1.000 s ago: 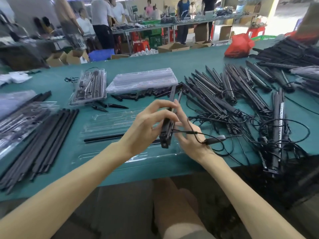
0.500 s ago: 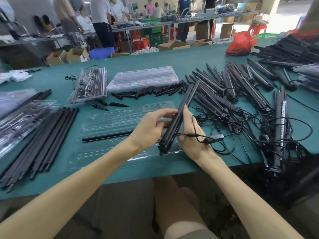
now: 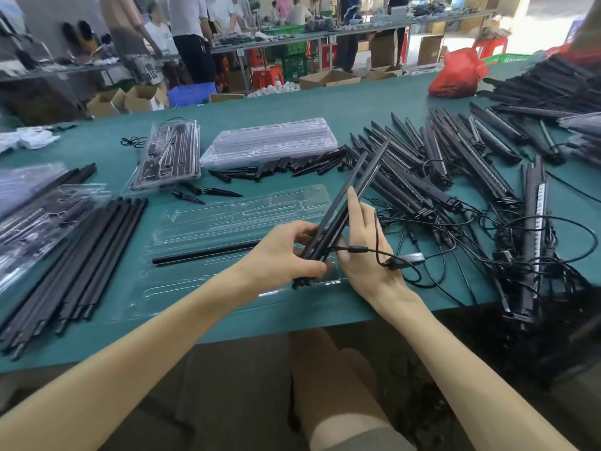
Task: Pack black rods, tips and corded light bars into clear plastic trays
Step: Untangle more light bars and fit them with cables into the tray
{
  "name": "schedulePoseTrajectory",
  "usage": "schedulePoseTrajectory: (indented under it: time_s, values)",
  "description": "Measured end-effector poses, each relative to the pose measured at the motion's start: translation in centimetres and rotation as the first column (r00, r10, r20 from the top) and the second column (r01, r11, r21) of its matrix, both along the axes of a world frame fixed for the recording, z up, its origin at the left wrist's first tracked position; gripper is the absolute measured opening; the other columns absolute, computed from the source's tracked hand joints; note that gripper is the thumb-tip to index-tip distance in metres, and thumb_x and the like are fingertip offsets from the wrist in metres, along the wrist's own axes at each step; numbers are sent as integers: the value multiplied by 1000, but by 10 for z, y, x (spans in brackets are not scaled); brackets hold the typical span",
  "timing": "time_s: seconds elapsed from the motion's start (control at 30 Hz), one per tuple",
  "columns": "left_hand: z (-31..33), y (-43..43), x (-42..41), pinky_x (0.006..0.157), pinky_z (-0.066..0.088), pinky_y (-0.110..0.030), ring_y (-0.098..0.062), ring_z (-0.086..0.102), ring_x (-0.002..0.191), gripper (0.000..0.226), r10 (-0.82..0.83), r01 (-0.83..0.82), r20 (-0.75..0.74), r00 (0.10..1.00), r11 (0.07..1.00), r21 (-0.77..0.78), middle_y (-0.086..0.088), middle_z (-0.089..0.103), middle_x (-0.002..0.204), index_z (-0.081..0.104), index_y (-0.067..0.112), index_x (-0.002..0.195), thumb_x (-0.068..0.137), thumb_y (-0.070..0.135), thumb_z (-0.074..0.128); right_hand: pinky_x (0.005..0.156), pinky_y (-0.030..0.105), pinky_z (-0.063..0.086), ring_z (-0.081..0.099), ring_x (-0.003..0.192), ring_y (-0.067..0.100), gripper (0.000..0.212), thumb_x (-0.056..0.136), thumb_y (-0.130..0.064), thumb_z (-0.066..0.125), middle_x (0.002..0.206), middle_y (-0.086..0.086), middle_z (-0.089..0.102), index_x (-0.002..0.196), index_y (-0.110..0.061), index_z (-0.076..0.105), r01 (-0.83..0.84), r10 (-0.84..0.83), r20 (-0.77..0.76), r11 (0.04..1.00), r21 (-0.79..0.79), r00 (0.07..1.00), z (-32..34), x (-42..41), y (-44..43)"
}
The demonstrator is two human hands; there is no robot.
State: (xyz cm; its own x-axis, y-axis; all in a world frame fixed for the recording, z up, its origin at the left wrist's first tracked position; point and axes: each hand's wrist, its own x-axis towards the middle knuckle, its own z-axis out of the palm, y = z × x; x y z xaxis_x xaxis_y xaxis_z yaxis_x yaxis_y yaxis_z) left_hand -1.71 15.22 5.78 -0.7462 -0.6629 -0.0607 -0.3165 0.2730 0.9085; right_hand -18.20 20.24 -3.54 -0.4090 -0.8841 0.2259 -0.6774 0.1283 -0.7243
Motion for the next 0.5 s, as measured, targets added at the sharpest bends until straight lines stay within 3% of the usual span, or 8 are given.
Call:
schedulePoseTrajectory:
  time_s: [0.1, 0.17, 0.3, 0.43, 0.5]
  values:
    - [0, -4, 6, 80, 62, -47, -35, 74, 97, 31, 54, -36, -79, 995, 977, 211, -22, 67, 117, 63, -2, 118, 89, -6, 70, 108, 28, 37, 45, 128, 23, 66, 97, -15, 54, 137, 13, 48, 155, -9, 23, 70, -136, -212, 954, -292, 968, 10, -1, -3]
    - [0, -9, 10, 73, 63, -41, -31, 74, 95, 22, 57, -38, -70, 996, 967, 254, -23, 70, 113, 61, -4, 116, 94, -2, 65, 105, 22, 38, 48, 125, 23, 70, 96, -13, 57, 133, 12, 50, 156, -6, 22, 75, -167, -228, 928, -364, 959, 20, 4, 0]
    - [-1, -18, 14, 53, 52, -24, -18, 67, 69, 16, 70, -54, -34, 997, 936, 349, -12, 75, 96, 59, -3, 111, 102, 9, 57, 102, 26, 42, 54, 122, 25, 68, 99, -17, 58, 128, 13, 55, 156, -4, 24, 23, -111, -229, 934, -357, 967, 22, 6, 3]
    - [-3, -28, 17, 48, 46, -17, -11, 55, 59, 11, 180, -136, -60, 982, 886, 443, -7, 66, 82, 60, 0, 102, 102, 11, 56, 99, 38, 49, 56, 116, 28, 64, 99, -25, 60, 129, 14, 55, 152, -3, 32, -91, -6, -249, 923, -373, 968, 25, 6, 4]
    - [-4, -31, 21, 47, 46, -16, -10, 55, 58, 13, 219, -183, -41, 975, 892, 413, -5, 66, 79, 61, 0, 102, 103, 12, 55, 98, 34, 47, 56, 112, 23, 59, 99, -26, 61, 122, 12, 54, 149, -5, 38, -180, 72, -270, 899, -400, 960, 26, 6, 7]
